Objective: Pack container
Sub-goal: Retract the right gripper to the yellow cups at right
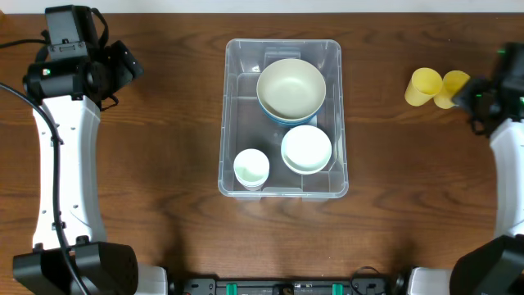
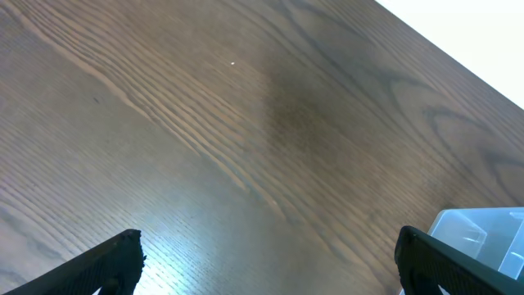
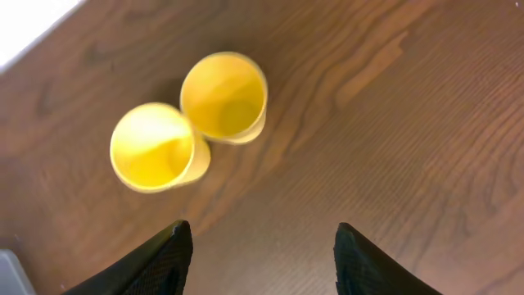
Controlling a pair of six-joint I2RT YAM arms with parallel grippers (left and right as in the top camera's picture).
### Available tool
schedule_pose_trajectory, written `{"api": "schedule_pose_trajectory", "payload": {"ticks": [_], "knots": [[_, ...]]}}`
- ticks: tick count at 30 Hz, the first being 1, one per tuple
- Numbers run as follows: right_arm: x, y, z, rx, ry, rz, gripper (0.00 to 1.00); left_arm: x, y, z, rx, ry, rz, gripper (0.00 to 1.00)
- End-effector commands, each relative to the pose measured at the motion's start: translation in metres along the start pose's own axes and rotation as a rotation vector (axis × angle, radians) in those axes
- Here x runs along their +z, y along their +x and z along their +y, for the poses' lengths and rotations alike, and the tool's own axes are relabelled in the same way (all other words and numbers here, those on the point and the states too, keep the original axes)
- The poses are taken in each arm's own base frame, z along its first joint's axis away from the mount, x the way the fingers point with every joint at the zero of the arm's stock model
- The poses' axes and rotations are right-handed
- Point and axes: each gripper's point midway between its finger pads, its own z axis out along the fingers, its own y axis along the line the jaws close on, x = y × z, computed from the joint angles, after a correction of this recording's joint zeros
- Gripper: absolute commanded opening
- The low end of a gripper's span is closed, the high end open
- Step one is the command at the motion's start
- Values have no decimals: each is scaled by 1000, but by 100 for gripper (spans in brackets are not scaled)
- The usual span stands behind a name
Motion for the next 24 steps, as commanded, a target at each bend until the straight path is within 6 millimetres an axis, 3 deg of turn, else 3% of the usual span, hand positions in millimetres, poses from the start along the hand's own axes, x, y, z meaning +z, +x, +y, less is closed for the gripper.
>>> {"api": "schedule_pose_trajectory", "payload": {"ticks": [1, 8, 17, 24], "knots": [[7, -5, 1, 88, -80, 29, 57, 2, -3, 3, 1, -18, -5, 98], [27, -13, -7, 147, -71, 23, 55, 2, -3, 3, 1, -18, -5, 98], [81, -6, -7, 220, -51, 56, 54, 2, -3, 3, 1, -18, -5, 98], [110, 4, -9, 219, -33, 89, 54, 2, -3, 3, 1, -18, -5, 98]]}}
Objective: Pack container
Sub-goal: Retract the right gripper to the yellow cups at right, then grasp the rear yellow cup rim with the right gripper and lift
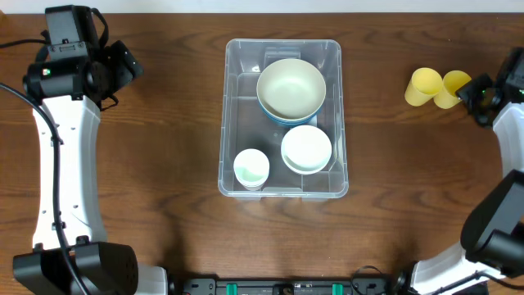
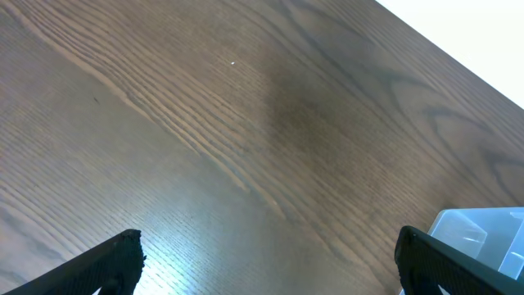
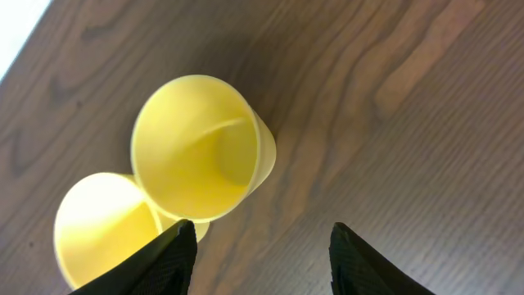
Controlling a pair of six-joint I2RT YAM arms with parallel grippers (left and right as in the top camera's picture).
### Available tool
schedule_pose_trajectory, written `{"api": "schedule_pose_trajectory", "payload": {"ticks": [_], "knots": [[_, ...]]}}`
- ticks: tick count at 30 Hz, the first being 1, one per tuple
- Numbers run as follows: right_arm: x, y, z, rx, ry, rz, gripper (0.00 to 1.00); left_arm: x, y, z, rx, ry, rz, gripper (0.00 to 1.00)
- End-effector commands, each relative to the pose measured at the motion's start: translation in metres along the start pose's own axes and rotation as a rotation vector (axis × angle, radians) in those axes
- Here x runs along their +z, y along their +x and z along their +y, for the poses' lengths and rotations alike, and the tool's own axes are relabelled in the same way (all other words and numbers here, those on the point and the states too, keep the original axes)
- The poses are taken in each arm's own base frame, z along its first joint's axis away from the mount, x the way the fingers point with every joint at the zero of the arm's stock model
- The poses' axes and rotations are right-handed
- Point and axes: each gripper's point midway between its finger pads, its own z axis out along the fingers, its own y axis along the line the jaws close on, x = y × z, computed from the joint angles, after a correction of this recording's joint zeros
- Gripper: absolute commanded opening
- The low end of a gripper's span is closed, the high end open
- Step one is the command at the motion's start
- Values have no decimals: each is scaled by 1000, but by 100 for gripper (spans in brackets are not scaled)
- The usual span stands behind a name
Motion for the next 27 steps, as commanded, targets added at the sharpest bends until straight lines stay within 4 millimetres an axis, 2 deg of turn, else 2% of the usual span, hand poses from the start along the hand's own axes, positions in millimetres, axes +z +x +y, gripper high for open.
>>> {"api": "schedule_pose_trajectory", "payload": {"ticks": [1, 11, 18, 21, 27], "knots": [[12, -2, -5, 30, 8, 3, 54, 2, -3, 3, 1, -18, -5, 98], [30, -12, -9, 94, -1, -28, 53, 2, -3, 3, 1, -18, -5, 98], [46, -8, -13, 144, 5, -19, 49, 2, -3, 3, 1, -18, -5, 98], [49, -8, -12, 143, 2, -19, 46, 2, -3, 3, 1, -18, -5, 98], [55, -8, -12, 142, -1, -23, 45, 2, -3, 3, 1, -18, -5, 98]]}}
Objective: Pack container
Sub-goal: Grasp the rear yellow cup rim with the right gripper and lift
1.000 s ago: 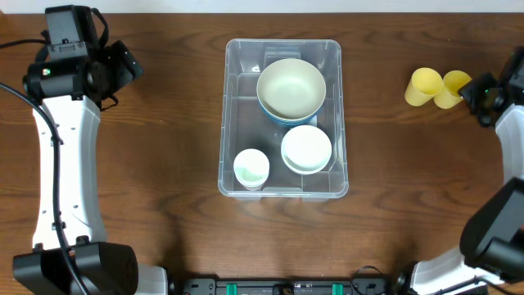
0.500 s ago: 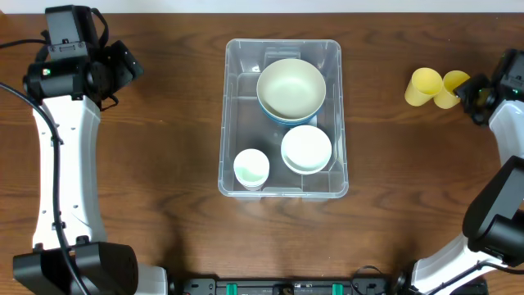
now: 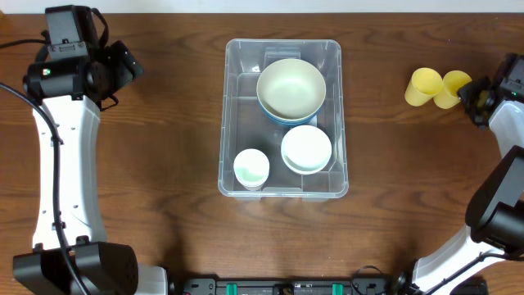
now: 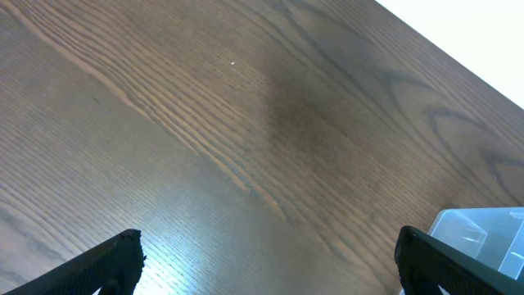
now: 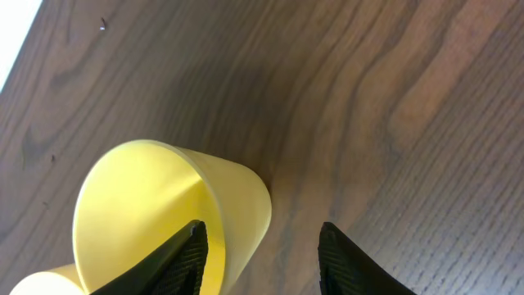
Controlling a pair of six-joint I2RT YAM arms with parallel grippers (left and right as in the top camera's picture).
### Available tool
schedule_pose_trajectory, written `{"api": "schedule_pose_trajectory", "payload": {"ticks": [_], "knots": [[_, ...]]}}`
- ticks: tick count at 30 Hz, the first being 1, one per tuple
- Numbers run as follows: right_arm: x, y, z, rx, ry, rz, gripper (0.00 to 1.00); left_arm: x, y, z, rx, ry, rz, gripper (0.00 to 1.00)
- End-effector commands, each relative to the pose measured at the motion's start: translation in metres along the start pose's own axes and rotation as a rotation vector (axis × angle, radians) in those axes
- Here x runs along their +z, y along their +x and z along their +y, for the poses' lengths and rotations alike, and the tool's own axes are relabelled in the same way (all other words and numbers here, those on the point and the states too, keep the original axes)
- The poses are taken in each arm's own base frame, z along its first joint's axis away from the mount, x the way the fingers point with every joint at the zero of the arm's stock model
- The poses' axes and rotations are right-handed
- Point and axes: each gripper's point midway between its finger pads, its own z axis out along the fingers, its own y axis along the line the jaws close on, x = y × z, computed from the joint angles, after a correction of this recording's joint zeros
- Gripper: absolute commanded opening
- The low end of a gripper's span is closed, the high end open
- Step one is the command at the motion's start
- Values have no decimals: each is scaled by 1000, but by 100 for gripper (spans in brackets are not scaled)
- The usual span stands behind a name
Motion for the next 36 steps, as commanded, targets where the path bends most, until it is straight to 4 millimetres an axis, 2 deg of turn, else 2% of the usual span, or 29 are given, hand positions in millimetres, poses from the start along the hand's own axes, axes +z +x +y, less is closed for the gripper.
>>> {"api": "schedule_pose_trajectory", "payload": {"ticks": [1, 8, 11, 15, 21, 27, 32, 36], "knots": [[9, 2, -3, 18, 9, 8, 44, 2, -3, 3, 1, -17, -4, 98], [25, 8, -2, 18, -13, 27, 42, 2, -3, 3, 1, -17, -4, 98], [27, 10, 5, 14, -48, 39, 33, 2, -3, 3, 1, -17, -4, 98], [26, 8, 13, -9, -87, 36, 15, 2, -3, 3, 1, -17, -4, 98], [17, 1, 15, -89, -98, 16, 2, 2, -3, 3, 1, -17, -4, 98], [-22, -23, 23, -127, -122, -55, 1, 2, -3, 3, 1, -18, -5, 98], [-82, -45, 38, -207, -155, -153, 1, 2, -3, 3, 1, -17, -4, 98], [-135, -47, 58, -279, -216, -207, 1, 2, -3, 3, 1, -17, -4, 98]]}}
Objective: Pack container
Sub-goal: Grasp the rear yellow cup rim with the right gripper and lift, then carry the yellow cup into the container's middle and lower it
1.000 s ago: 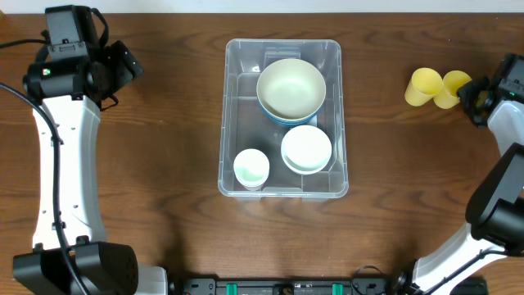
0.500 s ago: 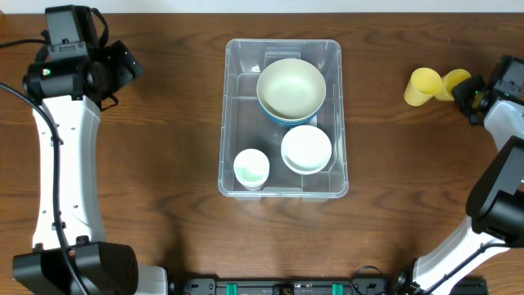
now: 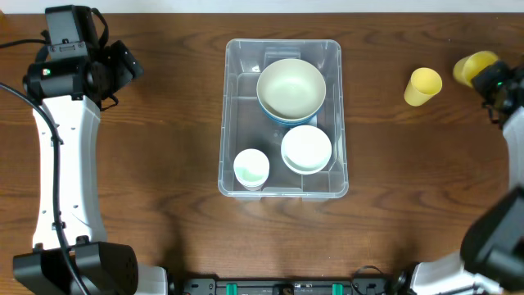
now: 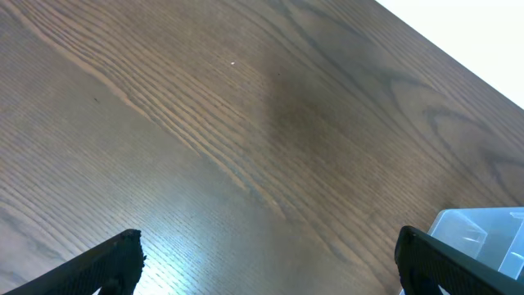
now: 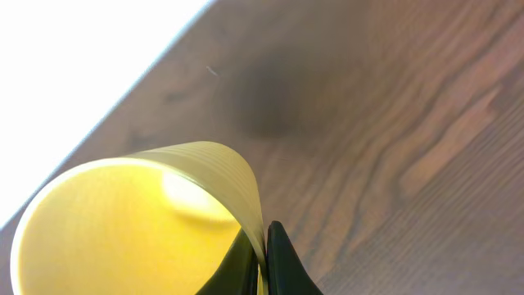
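A clear plastic container point(image 3: 233, 115) stands mid-table holding a large cream bowl point(image 3: 291, 88), a smaller white bowl point(image 3: 306, 148) and a white cup point(image 3: 251, 168). My right gripper point(image 5: 264, 254) is shut on the rim of a yellow cup point(image 5: 131, 221), held near the table's far right edge, where the yellow cup point(image 3: 475, 65) shows in the overhead view. A second yellow cup point(image 3: 423, 86) stands alone on the table to its left. My left gripper point(image 4: 266, 258) stands open over bare wood at the far left, a corner of the container point(image 4: 483, 233) at its right.
The table's back edge runs just behind the held cup point(image 5: 98, 74). Dark wood table point(image 3: 164, 164) lies between the left arm and the container, and between the container and the cups.
My right gripper has shut on the rim of the right yellow cup and lifted it up and rightwards, away from its twin. The left arm has not moved.
Two yellow cups stood touching at the far right, with my right gripper open above them. It came lower over the right cup, then had one finger inside its rim. Now it grips that rim and holds the cup apart from the other. The left arm stayed still.
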Controlling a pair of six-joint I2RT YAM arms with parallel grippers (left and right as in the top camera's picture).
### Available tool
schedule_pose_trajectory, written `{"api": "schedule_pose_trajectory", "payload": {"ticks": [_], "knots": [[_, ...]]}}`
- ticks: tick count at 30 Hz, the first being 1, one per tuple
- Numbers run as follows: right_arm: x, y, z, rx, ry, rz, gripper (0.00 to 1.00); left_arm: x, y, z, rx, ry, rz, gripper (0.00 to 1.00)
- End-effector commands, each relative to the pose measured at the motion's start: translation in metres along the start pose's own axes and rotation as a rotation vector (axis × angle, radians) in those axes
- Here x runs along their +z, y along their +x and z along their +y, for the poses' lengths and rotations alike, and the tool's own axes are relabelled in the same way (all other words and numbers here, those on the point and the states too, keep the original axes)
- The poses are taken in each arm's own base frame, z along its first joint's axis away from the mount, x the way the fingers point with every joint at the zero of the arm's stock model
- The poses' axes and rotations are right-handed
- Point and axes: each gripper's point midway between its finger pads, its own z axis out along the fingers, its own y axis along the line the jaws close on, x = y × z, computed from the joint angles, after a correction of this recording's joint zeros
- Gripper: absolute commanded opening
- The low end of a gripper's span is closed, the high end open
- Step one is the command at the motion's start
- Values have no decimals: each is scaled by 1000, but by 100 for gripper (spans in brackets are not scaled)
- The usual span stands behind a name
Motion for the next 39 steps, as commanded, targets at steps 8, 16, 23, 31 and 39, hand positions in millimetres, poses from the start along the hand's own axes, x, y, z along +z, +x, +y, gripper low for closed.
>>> {"api": "schedule_pose_trajectory", "payload": {"ticks": [8, 16, 23, 31, 39], "knots": [[-123, 42, 118, -298, -324, 32, 1, 2, -3, 3, 0, -18, -5, 98], [-175, 172, 209, -638, -551, 232, 1, 2, -3, 3, 0, -18, -5, 98], [-190, 254, 241, -855, -532, 254, 1, 2, -3, 3, 0, -18, -5, 98], [-175, 330, 257, -1056, -520, 294, 1, 2, -3, 3, 0, -18, -5, 98], [-139, 370, 255, -1126, -465, 336, 1, 2, -3, 3, 0, -18, -5, 98]]}}
